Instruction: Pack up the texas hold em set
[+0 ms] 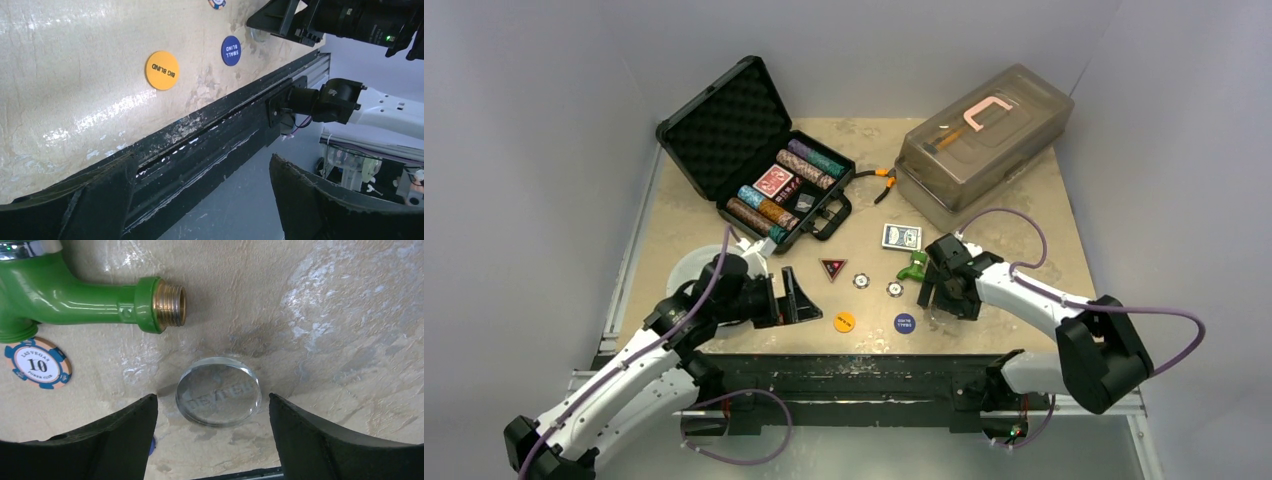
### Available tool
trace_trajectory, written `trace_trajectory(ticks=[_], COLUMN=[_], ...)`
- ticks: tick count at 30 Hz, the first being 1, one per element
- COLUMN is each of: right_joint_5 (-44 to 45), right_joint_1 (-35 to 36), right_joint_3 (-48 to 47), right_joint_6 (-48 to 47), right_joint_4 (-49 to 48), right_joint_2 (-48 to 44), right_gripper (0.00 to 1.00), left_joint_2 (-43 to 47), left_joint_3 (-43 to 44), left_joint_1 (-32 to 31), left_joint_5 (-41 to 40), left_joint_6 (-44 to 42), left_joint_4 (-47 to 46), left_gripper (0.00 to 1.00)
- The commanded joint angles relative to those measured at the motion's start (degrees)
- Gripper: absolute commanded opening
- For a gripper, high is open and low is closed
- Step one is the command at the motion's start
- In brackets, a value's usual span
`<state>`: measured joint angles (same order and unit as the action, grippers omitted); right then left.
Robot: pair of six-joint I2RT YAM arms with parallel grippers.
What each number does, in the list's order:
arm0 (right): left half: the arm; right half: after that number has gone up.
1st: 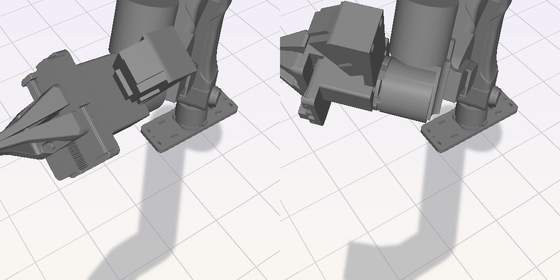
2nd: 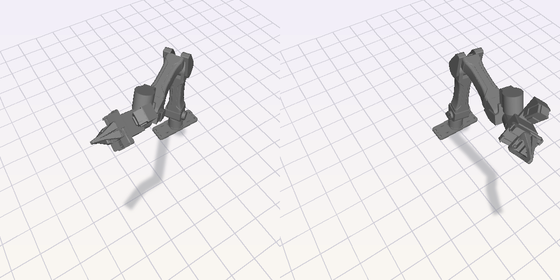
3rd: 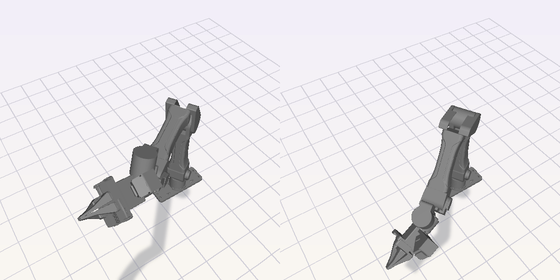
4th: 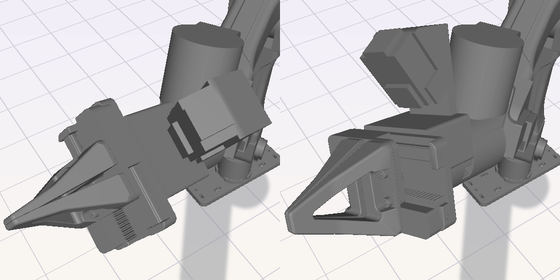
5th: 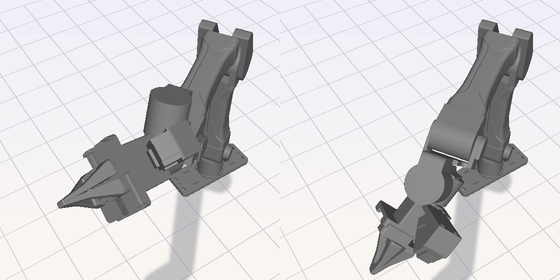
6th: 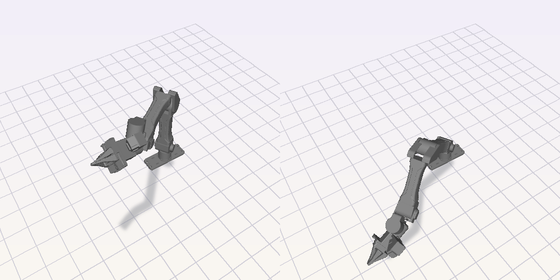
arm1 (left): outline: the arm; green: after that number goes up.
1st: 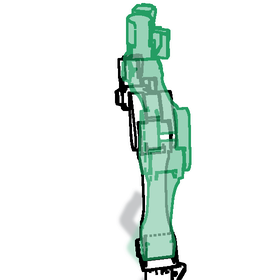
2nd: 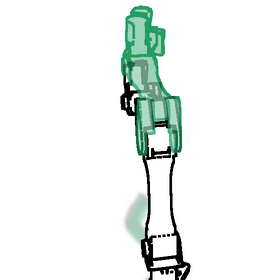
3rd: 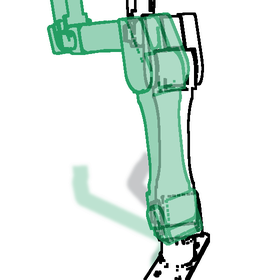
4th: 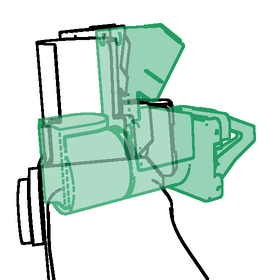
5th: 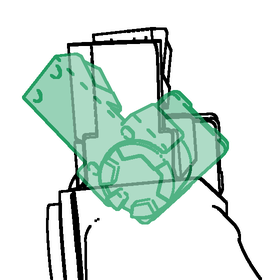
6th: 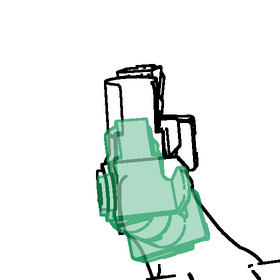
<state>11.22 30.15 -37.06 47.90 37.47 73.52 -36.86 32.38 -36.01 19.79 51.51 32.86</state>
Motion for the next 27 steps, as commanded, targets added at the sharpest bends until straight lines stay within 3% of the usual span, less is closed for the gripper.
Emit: trace_trajectory(ticks=[1,6,12,17,21,27], right_joint_5=[4.15,4.95,4.84,2.26,-3.43,-19.36], right_joint_1=[0.63,0.70,1.41,3.11,4.28,8.90], right_joint_3=[0.80,1.47,1.10,-1.02,-2.98,-4.57], right_joint_6=[2.64,2.17,-1.07,-9.08,-16.29,-25.44], right_joint_4=[-2.52,-4.02,-5.49,-8.38,-12.55,-25.03], right_joint_2=[1.01,3.03,1.72,-3.10,-5.77,-10.05], right_gripper=[0.76,0.67,0.45,0.25,0.15,0.14], left_joint_2=[-1.29,-2.00,-3.09,-7.12,-10.73,-20.42], left_joint_3=[3.04,4.80,9.77,14.80,15.54,16.05], left_joint_1=[-3.26,-5.06,-5.22,-5.17,-4.60,-0.03], left_joint_5=[-3.43,-5.60,-8.56,-8.89,-6.14,4.85], left_joint_6=[0.64,0.21,-1.68,-2.50,-0.41,4.34], left_joint_4=[-2.56,-1.36,2.91,5.00,-0.53,-13.10], left_gripper=[1.00,0.99,0.97,0.96,0.94,0.80])
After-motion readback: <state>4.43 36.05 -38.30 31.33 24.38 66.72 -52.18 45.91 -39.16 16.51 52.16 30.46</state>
